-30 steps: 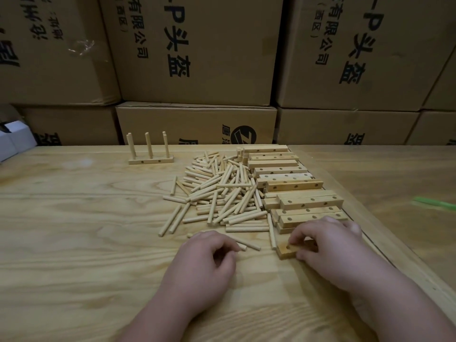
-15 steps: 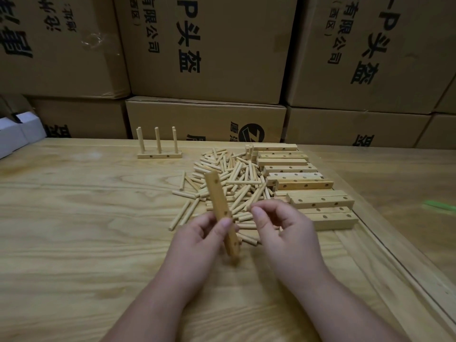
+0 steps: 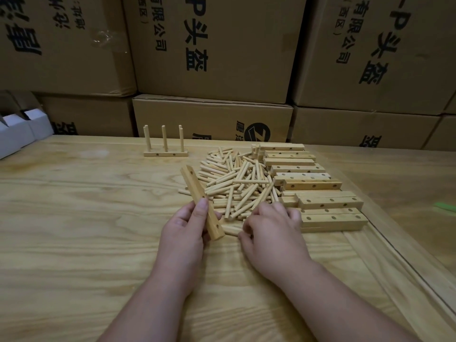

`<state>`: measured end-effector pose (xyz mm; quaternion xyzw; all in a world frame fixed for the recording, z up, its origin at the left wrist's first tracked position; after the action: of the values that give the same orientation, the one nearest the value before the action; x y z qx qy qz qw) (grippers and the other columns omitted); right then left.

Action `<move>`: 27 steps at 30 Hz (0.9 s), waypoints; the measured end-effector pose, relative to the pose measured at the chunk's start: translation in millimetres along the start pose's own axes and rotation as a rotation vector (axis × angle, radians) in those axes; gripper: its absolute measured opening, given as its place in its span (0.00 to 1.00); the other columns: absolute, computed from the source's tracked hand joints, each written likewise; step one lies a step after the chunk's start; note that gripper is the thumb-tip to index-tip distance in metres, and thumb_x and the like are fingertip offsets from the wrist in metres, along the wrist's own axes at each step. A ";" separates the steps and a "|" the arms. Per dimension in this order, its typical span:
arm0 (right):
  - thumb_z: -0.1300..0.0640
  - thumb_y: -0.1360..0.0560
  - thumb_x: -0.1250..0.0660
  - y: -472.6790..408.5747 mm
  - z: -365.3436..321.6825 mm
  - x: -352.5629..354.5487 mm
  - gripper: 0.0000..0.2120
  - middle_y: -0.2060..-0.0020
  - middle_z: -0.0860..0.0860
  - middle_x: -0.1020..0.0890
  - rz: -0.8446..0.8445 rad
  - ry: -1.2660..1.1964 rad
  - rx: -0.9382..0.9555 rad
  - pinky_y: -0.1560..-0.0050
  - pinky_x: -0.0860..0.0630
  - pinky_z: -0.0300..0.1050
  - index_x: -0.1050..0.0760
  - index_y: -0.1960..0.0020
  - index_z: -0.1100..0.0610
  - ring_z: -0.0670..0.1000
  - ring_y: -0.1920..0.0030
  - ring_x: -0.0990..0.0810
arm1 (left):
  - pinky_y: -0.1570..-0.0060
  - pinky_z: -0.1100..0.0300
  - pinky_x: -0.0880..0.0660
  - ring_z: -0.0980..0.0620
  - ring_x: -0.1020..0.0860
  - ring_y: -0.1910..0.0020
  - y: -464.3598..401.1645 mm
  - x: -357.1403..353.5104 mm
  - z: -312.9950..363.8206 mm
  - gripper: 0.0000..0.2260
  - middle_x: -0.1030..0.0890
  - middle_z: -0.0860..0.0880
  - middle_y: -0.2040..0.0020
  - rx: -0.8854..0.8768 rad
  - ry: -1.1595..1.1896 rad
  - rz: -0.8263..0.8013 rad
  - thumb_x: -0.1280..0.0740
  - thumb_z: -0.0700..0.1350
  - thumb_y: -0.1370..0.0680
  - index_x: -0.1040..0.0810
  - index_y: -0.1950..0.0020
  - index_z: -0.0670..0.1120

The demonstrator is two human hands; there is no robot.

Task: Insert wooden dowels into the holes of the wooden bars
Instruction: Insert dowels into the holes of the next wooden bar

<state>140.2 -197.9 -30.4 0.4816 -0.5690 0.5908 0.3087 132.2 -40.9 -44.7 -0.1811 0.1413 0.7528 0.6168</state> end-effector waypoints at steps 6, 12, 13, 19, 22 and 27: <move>0.46 0.26 0.35 0.7 -0.7 6.8 0.09 0.54 0.40 0.23 0.027 0.011 0.042 0.39 0.44 0.52 0.16 0.56 0.46 0.48 0.45 0.28 | 0.72 0.66 0.26 0.57 0.20 0.68 -3.5 4.7 -2.8 0.19 0.15 0.46 0.61 0.063 0.055 0.024 0.29 0.58 0.32 0.15 0.47 0.48; 0.47 0.25 0.33 8.3 27.2 30.4 0.02 0.60 0.34 0.20 0.161 -0.405 -0.113 0.37 0.36 0.49 0.22 0.55 0.42 0.38 0.52 0.23 | 0.74 0.62 0.30 0.54 0.26 0.74 -5.3 4.3 -2.5 0.17 0.19 0.47 0.66 0.085 -0.024 -0.022 0.35 0.56 0.23 0.17 0.44 0.46; 0.47 0.25 0.32 9.4 32.8 32.9 0.02 0.61 0.34 0.19 0.189 -0.498 -0.149 0.40 0.30 0.50 0.22 0.56 0.42 0.37 0.55 0.22 | 0.74 0.61 0.31 0.53 0.27 0.74 -4.3 2.8 -2.5 0.16 0.20 0.46 0.67 0.096 -0.057 -0.044 0.38 0.55 0.19 0.18 0.43 0.45; 0.54 0.23 0.30 11.7 48.2 39.3 0.04 0.57 0.32 0.20 0.330 -0.748 -0.243 0.59 0.28 0.26 0.20 0.51 0.45 0.36 0.55 0.21 | 0.64 0.47 0.17 0.39 0.17 0.64 22.3 -25.9 -14.1 0.18 0.17 0.35 0.59 0.377 -0.024 -0.407 0.37 0.51 0.24 0.26 0.41 0.40; 0.54 0.22 0.31 10.6 52.1 38.9 0.08 0.55 0.33 0.19 0.318 -0.814 -0.234 0.56 0.27 0.26 0.20 0.47 0.43 0.35 0.51 0.21 | 0.63 0.48 0.17 0.39 0.16 0.63 24.7 -27.8 -19.7 0.15 0.17 0.35 0.58 0.406 -0.059 -0.412 0.35 0.50 0.26 0.26 0.44 0.42; 0.55 0.22 0.31 12.5 49.8 44.6 0.11 0.52 0.33 0.20 0.358 -0.820 -0.179 0.53 0.25 0.32 0.21 0.48 0.39 0.37 0.49 0.21 | 0.59 0.49 0.19 0.41 0.15 0.59 16.6 -22.6 -18.6 0.20 0.16 0.36 0.56 0.382 -0.051 -0.367 0.34 0.49 0.27 0.24 0.37 0.43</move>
<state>124.2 -256.3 0.4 0.5410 -0.7675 0.3439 -0.0085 121.7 -72.1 -51.4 -0.0646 0.2300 0.5925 0.7693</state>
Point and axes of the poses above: each hand's wrist, its own y-axis away from the middle knuckle, its own x-axis out of the back of the hand, z = x × y, the point moved 5 cm from there along -y, towards the middle knuckle
